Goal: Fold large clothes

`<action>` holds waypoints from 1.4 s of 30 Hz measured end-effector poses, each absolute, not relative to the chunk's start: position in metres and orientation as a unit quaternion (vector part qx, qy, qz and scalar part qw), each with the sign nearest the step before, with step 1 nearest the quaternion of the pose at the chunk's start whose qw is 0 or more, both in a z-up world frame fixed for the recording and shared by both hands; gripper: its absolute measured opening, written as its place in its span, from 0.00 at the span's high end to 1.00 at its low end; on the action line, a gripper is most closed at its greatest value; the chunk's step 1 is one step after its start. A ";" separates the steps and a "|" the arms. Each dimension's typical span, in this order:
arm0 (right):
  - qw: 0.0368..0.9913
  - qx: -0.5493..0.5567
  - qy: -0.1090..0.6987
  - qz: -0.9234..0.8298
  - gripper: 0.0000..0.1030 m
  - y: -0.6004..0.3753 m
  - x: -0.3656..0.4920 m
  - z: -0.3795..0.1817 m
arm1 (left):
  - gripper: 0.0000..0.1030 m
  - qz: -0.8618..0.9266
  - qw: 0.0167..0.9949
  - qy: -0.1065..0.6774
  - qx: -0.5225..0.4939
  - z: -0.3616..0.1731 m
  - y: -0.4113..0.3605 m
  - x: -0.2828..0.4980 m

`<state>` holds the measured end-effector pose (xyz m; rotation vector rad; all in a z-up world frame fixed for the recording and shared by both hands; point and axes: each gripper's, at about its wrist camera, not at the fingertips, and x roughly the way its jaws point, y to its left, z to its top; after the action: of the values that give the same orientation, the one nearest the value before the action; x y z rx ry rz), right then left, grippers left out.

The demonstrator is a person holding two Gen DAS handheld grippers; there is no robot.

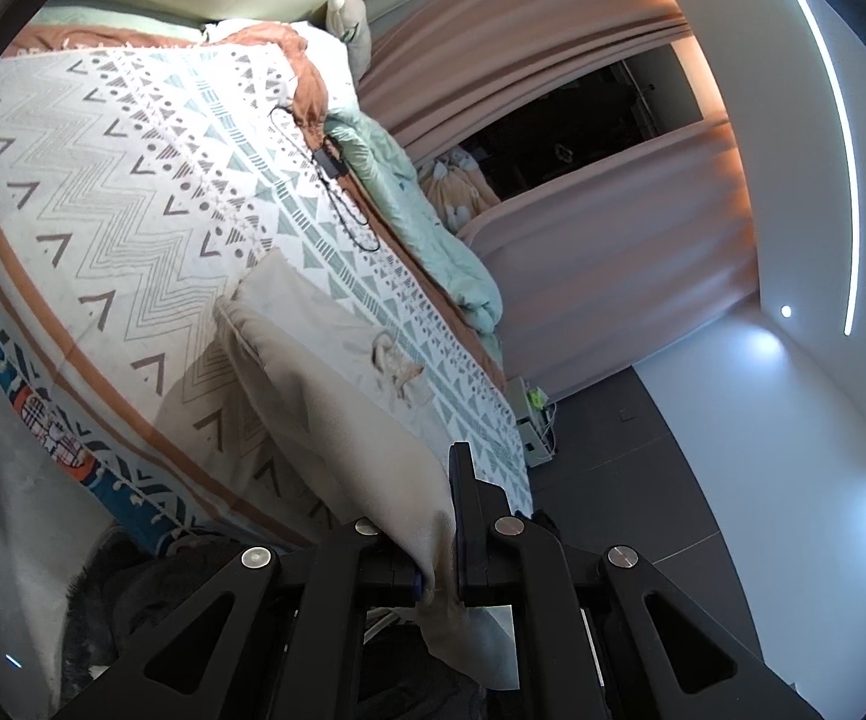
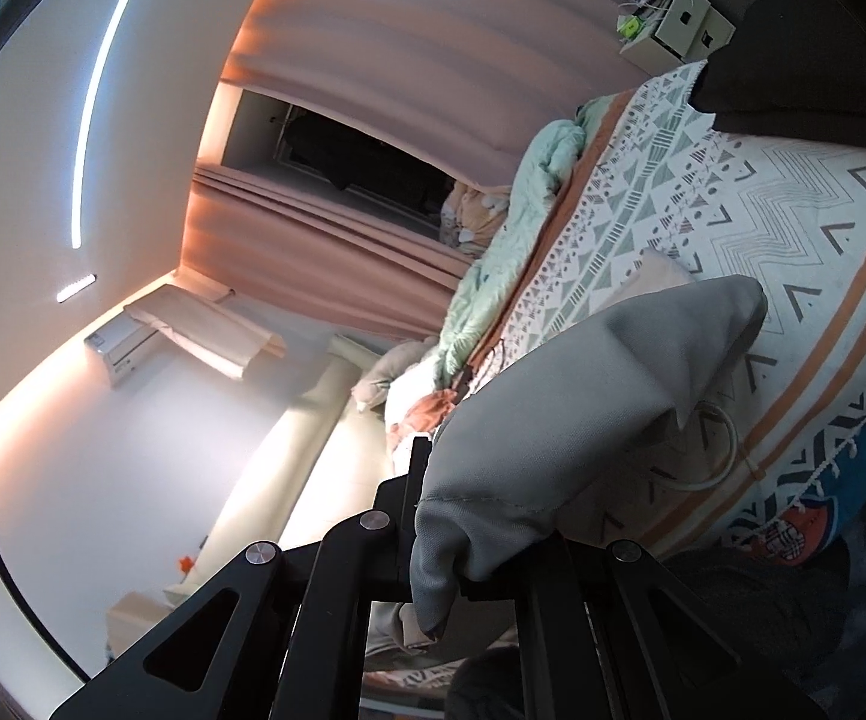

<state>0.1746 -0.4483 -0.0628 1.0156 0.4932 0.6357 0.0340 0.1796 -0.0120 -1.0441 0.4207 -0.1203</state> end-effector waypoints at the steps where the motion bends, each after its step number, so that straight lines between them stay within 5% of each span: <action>1: 0.796 0.475 0.229 0.297 0.93 -0.449 0.175 -0.061 | 0.94 -0.058 0.845 0.198 -0.493 -0.007 0.179 0.035; 26: 0.807 0.468 0.232 0.276 0.93 -0.425 0.330 -0.024 | 0.94 -0.016 0.864 0.207 -0.459 0.048 0.197 0.183; 42: 0.795 0.502 0.274 0.202 0.92 -0.380 0.480 -0.071 | 0.93 0.040 0.857 0.264 -0.441 0.002 0.226 0.330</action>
<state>0.4798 -0.3798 -0.0713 1.0787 0.5892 0.4339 0.3295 0.2256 0.0019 -0.9270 0.5548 0.0838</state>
